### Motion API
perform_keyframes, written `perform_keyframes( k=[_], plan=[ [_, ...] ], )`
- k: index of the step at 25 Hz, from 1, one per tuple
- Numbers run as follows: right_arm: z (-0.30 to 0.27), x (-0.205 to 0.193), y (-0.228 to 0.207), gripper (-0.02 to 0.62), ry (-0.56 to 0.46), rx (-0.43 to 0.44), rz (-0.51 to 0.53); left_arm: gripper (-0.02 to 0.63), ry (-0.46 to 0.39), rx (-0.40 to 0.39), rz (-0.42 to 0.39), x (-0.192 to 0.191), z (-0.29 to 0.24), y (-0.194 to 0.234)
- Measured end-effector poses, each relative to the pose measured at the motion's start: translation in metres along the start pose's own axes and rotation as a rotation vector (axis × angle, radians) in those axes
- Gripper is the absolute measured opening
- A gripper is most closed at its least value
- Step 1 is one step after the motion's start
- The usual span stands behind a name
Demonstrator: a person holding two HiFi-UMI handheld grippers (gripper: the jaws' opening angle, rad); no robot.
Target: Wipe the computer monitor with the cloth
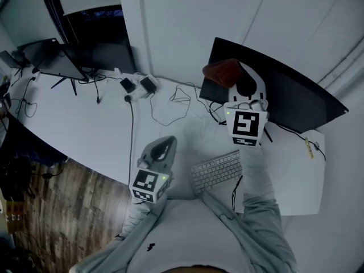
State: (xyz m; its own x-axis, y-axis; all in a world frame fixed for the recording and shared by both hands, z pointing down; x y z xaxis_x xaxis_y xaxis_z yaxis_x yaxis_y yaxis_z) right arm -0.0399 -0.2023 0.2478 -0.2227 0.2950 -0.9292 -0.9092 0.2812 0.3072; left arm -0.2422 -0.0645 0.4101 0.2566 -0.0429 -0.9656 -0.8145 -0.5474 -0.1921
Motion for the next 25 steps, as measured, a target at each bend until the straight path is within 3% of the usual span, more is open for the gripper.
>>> perform_keyframes(
  k=[7,14,25],
  plan=[
    [0.056,-0.033,-0.026,0.037,0.086,-0.04,-0.084,0.021,-0.015,-0.044,-0.013,0.003,-0.015,-0.016],
    [0.124,-0.078,-0.042,0.037,0.236,-0.091,-0.17,0.02,-0.005,-0.113,-0.007,0.002,-0.031,-0.032],
    [0.219,-0.145,-0.029,0.037,0.429,-0.107,-0.36,0.02,0.028,-0.211,0.026,-0.012,-0.05,-0.058]
  ],
)
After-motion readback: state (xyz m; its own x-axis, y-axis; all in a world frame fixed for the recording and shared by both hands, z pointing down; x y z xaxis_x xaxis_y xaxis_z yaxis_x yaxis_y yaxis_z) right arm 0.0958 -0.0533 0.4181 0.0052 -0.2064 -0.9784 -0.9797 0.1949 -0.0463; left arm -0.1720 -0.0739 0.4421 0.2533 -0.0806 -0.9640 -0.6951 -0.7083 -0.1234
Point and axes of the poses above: the fingertips, and each gripper's own axes: z backward along the fingers, y to its left, x out of its top, the point moved 8 cm from there along z, backward along the fingers, and after that the axes turned 14 degrees about -z, right-handed, at the moved point
